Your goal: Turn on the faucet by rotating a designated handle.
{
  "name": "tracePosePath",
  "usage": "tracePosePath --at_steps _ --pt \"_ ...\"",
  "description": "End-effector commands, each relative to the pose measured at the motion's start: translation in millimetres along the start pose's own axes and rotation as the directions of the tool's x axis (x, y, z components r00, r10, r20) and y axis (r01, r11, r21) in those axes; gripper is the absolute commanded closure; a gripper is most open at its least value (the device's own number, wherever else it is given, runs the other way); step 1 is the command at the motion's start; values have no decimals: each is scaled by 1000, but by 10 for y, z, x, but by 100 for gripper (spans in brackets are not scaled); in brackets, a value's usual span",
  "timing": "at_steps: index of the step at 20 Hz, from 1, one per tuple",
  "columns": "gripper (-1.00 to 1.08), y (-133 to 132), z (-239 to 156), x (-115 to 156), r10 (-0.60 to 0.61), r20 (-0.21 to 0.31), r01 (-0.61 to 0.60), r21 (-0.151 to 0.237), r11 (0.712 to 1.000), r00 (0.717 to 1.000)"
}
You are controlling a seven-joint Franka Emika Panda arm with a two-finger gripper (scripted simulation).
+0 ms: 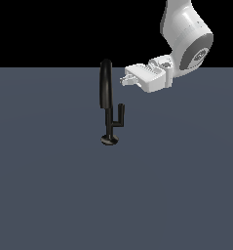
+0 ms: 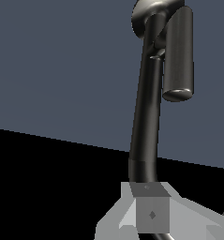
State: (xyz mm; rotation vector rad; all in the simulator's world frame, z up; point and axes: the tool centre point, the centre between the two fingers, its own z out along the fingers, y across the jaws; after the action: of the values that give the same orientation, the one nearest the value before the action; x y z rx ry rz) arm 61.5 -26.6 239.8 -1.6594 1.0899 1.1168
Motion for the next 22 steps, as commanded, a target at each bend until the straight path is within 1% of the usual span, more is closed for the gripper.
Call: tracePosePath --at_steps 1,6,11,16,22 --pt "108 -36 32 216 51 56 -54 50 997 997" --pt "108 -69 117 578 130 151 -150 126 981 980" --pt "108 -78 201 830 179 220 -219 174 960 959" --pt "108 -80 256 955 202 256 -255 196 947 945" --pt "108 -81 269 970 204 261 -259 199 945 944"
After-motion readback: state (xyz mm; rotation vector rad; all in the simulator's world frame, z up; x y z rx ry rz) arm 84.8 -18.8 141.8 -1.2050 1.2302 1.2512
